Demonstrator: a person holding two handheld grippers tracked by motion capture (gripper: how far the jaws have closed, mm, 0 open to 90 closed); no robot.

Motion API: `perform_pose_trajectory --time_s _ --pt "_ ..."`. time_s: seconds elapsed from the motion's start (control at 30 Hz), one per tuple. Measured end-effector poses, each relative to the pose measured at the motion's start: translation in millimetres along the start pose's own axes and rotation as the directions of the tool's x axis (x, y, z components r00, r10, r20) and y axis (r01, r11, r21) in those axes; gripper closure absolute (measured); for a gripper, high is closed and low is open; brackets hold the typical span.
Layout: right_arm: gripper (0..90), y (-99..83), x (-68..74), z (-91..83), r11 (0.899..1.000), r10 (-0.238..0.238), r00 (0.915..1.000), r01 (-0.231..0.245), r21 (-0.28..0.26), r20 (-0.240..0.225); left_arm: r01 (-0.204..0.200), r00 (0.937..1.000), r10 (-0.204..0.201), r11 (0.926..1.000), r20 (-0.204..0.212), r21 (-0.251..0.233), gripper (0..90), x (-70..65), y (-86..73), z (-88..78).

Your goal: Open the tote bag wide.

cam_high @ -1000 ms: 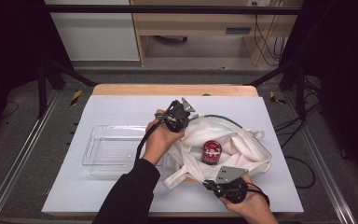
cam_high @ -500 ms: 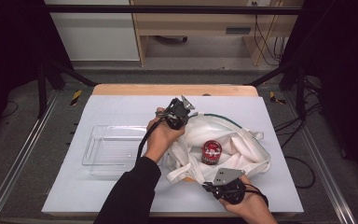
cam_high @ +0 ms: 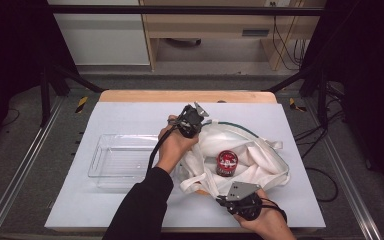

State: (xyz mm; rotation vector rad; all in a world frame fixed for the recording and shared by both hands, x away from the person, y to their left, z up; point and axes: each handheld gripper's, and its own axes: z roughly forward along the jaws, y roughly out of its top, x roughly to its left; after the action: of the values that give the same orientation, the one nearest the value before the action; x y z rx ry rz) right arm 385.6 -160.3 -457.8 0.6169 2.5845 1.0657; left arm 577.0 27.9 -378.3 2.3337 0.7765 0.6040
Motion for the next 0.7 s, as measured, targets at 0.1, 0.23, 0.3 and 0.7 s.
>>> perform_pose_trajectory --time_s 0.1,0.23,0.3,0.7 --pt "87.5 -0.3 0.1 0.4 1.000 0.006 1.0000 -0.006 0.003 -0.001 -0.004 1.0000 0.004 1.0000 -0.003 0.003 89.0 -0.9 -0.1 0.4" --pt "87.4 -1.3 -0.9 3.5 1.000 0.014 0.9999 -0.014 0.009 -0.006 -0.006 1.0000 0.006 1.0000 -0.004 0.004 89.0 -1.7 -3.0 -0.2" --pt "87.2 -1.6 -1.5 4.6 1.000 0.018 0.9998 -0.018 0.013 -0.008 0.001 1.0000 -0.001 0.9999 0.003 0.013 89.0 -1.3 -4.4 1.8" --pt "56.9 0.1 -11.9 -26.8 0.991 0.099 0.9945 -0.095 -0.090 0.035 -0.006 1.0000 0.006 0.9994 0.008 0.035 88.9 -2.8 -7.9 4.1"
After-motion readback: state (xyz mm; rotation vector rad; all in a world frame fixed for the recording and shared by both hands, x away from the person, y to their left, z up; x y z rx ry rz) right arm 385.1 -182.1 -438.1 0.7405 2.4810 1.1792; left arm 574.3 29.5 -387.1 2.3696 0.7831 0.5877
